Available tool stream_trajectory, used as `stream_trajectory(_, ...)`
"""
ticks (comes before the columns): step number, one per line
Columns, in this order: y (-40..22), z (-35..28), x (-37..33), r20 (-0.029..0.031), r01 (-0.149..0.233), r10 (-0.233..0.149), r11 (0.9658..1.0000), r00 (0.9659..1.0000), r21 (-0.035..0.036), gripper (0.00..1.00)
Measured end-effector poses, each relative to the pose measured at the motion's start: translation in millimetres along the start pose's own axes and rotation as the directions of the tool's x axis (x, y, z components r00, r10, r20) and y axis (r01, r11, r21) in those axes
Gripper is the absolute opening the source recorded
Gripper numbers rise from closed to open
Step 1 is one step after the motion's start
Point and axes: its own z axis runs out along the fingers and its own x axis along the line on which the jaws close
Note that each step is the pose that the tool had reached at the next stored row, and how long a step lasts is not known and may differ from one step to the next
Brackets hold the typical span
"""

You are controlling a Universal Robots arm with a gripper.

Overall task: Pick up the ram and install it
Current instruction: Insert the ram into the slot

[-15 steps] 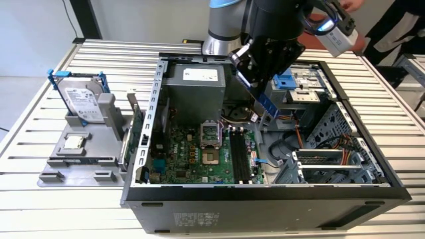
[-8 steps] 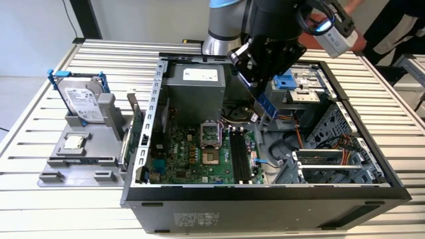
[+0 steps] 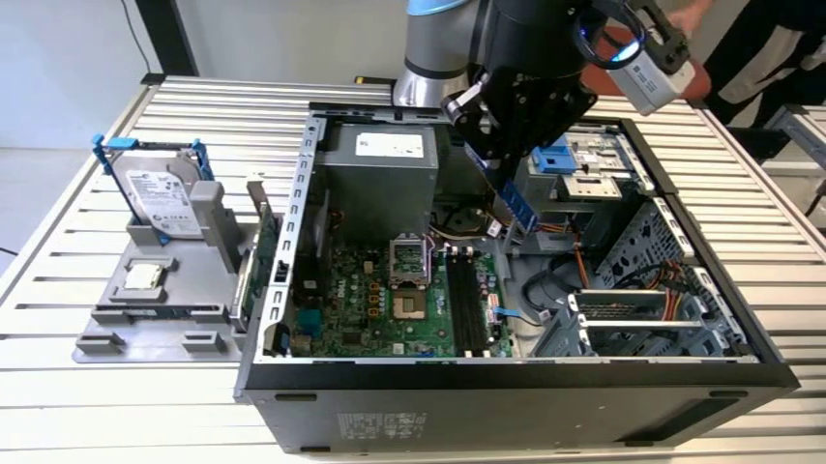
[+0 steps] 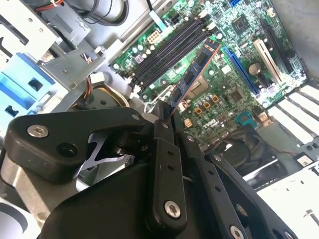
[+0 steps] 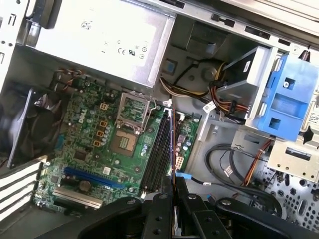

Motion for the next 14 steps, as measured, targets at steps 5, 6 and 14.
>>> stream_trajectory(5, 0.0, 0.0, 0.0, 0.0001, -0.027, 0.027, 0.9996, 0.9996, 0.0007, 0.00)
stream_trajectory(6, 0.0, 0.0, 0.0, 0.0001, -0.034, 0.034, 0.9994, 0.9994, 0.0009, 0.00)
stream_trajectory(14, 0.0, 0.0, 0.0, 0.0006, -0.113, 0.113, 0.9936, 0.9936, 0.0027, 0.00)
